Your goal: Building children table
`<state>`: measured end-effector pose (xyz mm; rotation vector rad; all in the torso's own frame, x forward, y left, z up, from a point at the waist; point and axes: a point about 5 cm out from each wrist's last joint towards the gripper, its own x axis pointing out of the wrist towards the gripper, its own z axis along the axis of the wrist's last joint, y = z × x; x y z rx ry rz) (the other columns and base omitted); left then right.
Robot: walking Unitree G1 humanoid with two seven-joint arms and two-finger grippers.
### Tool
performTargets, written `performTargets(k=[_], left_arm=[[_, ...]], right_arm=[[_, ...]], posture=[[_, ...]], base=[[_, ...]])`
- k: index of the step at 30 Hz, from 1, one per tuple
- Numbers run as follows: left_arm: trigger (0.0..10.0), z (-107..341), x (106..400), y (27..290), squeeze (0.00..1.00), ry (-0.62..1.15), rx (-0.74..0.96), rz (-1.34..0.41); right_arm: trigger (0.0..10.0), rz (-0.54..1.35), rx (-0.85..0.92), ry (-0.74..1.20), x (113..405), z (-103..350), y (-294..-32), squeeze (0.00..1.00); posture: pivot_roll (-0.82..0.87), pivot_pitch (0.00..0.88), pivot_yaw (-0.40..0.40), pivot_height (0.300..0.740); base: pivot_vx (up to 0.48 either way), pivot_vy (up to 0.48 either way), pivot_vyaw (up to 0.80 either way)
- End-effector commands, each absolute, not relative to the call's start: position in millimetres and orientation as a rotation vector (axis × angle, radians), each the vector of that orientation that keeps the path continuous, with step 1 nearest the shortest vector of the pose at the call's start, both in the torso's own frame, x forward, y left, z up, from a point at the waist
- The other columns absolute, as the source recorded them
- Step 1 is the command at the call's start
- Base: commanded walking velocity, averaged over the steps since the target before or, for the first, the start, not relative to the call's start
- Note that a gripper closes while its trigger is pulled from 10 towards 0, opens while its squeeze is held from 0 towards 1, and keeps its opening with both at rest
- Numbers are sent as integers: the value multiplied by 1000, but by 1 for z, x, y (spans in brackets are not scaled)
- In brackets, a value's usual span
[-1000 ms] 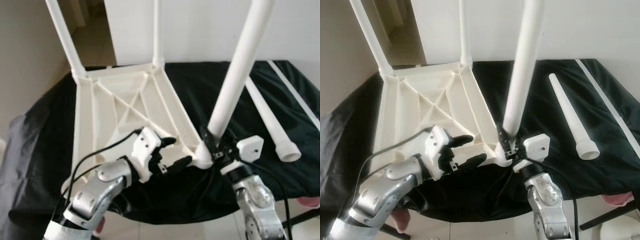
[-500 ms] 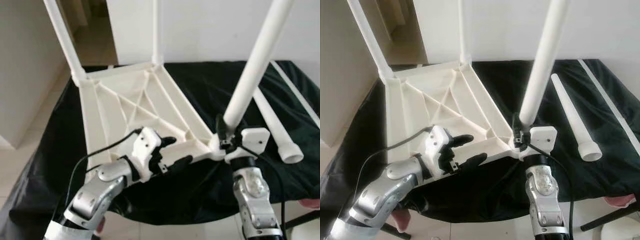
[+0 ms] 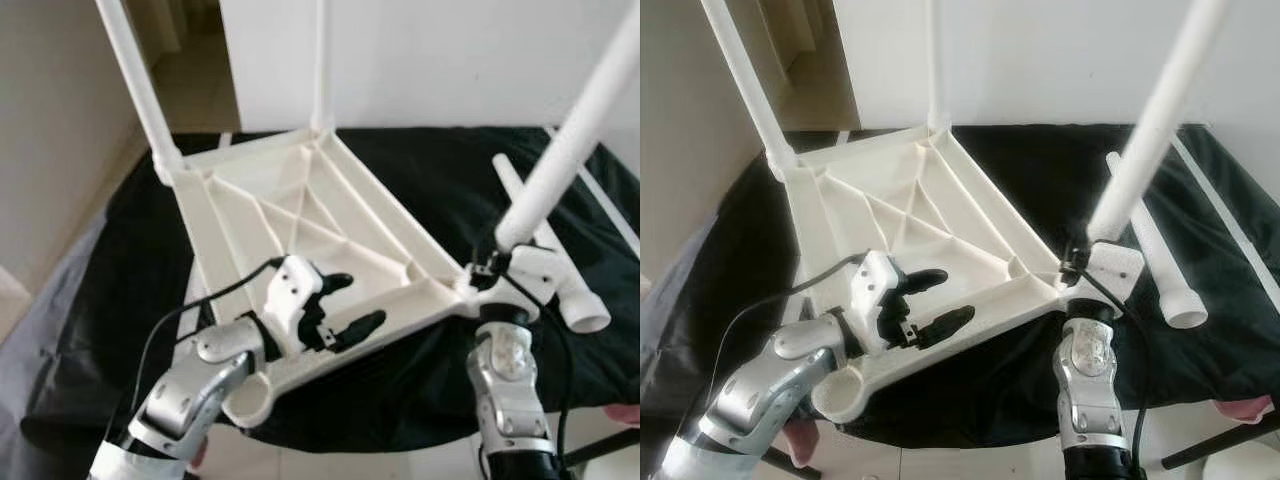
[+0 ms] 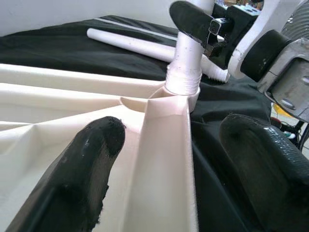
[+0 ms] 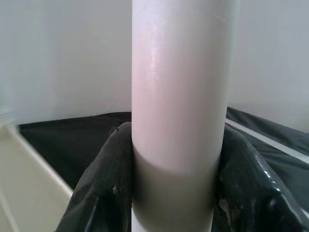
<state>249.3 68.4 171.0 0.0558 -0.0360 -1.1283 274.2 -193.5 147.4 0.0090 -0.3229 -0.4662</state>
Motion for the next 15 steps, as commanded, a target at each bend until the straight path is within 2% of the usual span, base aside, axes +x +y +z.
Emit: performTargets(k=[1, 6, 15], left_arm=[[10000, 174, 247, 66, 0, -46, 71, -1197], [10000, 174, 248, 66, 0, -46, 73, -1198], [10000, 174, 248, 65, 0, -49, 78, -1205]], right_arm=[[10000, -613, -12, -109, 262, 104, -216, 0], [10000, -642, 1, -93, 263, 100, -219, 0], [10000, -571, 16, -155, 269, 106, -210, 0]], posture=[[-43, 36, 18, 740], [-46, 26, 20, 740], [-50, 20, 24, 740]], base=[[0, 0, 0], [0, 0, 0], [0, 0, 0]])
